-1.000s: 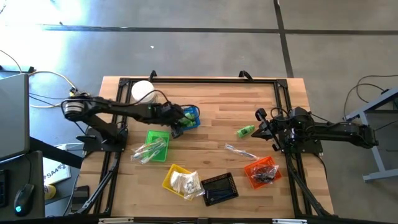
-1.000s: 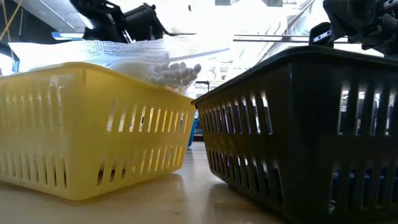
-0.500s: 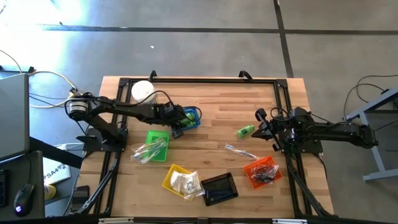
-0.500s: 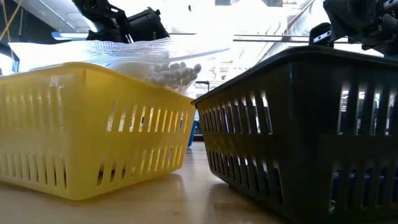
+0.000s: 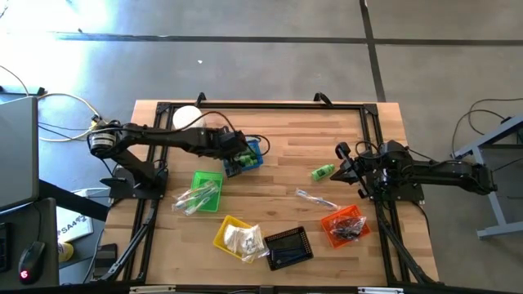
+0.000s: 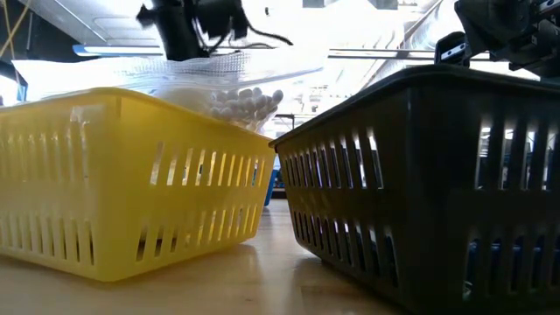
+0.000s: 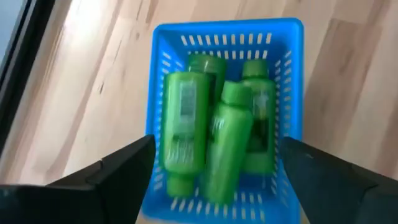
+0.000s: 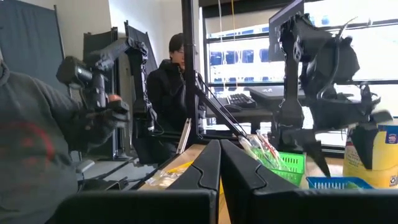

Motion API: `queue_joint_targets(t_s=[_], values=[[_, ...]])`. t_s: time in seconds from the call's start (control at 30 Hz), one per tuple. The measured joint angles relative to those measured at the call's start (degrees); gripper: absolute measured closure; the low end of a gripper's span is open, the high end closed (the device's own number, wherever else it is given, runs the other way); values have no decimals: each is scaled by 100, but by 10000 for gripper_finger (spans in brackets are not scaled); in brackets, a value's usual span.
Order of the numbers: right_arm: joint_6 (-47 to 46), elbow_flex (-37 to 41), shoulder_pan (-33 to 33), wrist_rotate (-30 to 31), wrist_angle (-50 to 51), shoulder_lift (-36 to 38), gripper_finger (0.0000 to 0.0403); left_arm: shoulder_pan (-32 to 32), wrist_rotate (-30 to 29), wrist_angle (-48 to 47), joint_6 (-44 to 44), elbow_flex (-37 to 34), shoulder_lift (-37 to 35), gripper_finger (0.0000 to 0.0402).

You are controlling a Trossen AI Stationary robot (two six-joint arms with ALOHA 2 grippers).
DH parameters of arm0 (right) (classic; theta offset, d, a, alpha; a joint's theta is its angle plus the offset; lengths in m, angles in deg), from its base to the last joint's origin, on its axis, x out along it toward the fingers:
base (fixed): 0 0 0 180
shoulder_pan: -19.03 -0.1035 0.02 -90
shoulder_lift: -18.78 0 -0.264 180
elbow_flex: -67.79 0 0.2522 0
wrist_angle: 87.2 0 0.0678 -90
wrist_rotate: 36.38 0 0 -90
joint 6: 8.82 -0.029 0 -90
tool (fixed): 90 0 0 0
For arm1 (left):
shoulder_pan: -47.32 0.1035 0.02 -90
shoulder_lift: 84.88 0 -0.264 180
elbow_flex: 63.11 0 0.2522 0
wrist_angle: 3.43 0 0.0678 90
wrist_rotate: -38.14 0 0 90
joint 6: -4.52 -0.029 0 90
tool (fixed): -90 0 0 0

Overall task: Pick & Place Travel size toiletries
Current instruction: Put the blue toothbrush into the green bin

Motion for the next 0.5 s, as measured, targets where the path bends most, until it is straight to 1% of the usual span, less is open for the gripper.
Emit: queue_joint_targets(t_s=[0.07, 0.13, 0.23, 0.3, 0.37, 0.43, 0.5], values=[[-7, 0, 0, -8, 7, 0, 400, -69, 35, -624, 158, 385, -18, 63], [-14, 0, -1, -7, 55, 0, 400, -178, 37, -1040, 234, 698, -188, 63], [2, 0, 0, -5, 142, -4, 400, -510, -253, -1156, 184, 915, -743, 79], [2, 0, 0, 0, 142, -2, 400, -724, -501, -1270, 150, 915, -1286, 103], [2, 1, -1, 2, 165, -2, 400, -943, -817, -1263, 249, 853, -1924, 137], [3, 2, -1, 13, 195, -2, 400, -1140, -1168, -1339, 437, 658, -2625, 177], [16, 2, 0, 13, 225, -4, 400, -1328, -1495, -1197, 613, 303, -3330, 221]])
